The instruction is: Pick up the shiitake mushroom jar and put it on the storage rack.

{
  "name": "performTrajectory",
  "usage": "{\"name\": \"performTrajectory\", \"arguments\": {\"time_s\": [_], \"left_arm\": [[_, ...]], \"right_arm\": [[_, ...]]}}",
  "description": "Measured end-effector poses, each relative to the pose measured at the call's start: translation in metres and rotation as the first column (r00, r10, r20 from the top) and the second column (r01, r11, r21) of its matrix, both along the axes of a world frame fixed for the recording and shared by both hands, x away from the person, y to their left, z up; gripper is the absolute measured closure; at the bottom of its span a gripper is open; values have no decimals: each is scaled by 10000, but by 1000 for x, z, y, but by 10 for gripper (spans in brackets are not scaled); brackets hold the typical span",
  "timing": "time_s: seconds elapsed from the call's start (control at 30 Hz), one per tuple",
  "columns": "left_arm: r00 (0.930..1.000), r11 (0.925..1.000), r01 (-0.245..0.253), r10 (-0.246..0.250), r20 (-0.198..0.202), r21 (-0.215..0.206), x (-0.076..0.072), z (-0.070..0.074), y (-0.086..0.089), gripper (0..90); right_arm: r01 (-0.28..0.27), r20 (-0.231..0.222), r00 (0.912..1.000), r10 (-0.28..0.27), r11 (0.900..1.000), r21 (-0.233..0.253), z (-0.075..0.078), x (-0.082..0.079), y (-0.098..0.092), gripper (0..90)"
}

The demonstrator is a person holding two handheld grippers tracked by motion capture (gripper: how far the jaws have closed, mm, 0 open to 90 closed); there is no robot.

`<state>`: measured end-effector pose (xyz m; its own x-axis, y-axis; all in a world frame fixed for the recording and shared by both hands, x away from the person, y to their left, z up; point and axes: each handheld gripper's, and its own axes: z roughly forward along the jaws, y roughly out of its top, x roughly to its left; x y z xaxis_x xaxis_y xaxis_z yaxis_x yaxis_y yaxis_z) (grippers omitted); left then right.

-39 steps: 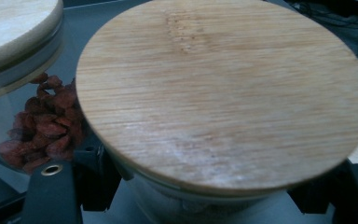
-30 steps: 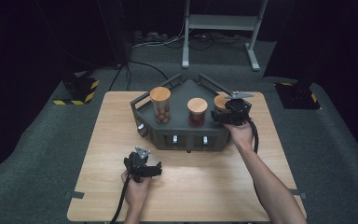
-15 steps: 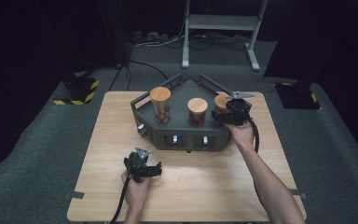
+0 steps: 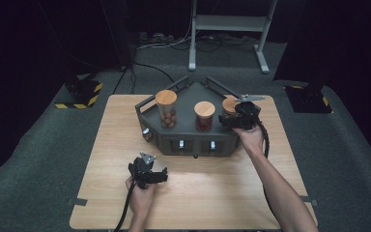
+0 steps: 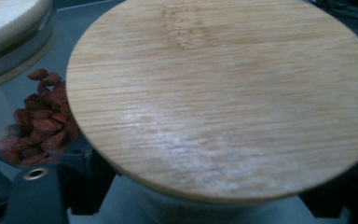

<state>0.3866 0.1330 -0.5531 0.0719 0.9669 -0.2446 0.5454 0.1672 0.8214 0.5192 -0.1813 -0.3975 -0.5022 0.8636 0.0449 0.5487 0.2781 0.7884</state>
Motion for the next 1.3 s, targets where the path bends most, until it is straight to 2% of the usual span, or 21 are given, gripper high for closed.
{"name": "performTrajectory", "arguments": {"time_s": [0.17, 0.7, 0.87, 1.3], "left_arm": [[10000, 10000, 0, 0, -1, 0, 0, 0, 0, 27], [10000, 10000, 3, -3, -1, 1, 0, 0, 0, 27], [10000, 10000, -13, 13, 20, -15, 0, 0, 0, 27], [10000, 10000, -20, 20, 28, -25, 0, 0, 0, 27]], "right_arm": [[-72, -93, 9999, 74, 9997, 250, 2, -2, -2, 122], [-112, 88, 9999, 111, 9998, 139, 3, -9, -8, 115], [-150, 223, 9996, 152, 9998, -97, 4, -12, -7, 115], [-221, 260, 9994, 219, 9997, 59, 4, -18, -10, 115]]}}
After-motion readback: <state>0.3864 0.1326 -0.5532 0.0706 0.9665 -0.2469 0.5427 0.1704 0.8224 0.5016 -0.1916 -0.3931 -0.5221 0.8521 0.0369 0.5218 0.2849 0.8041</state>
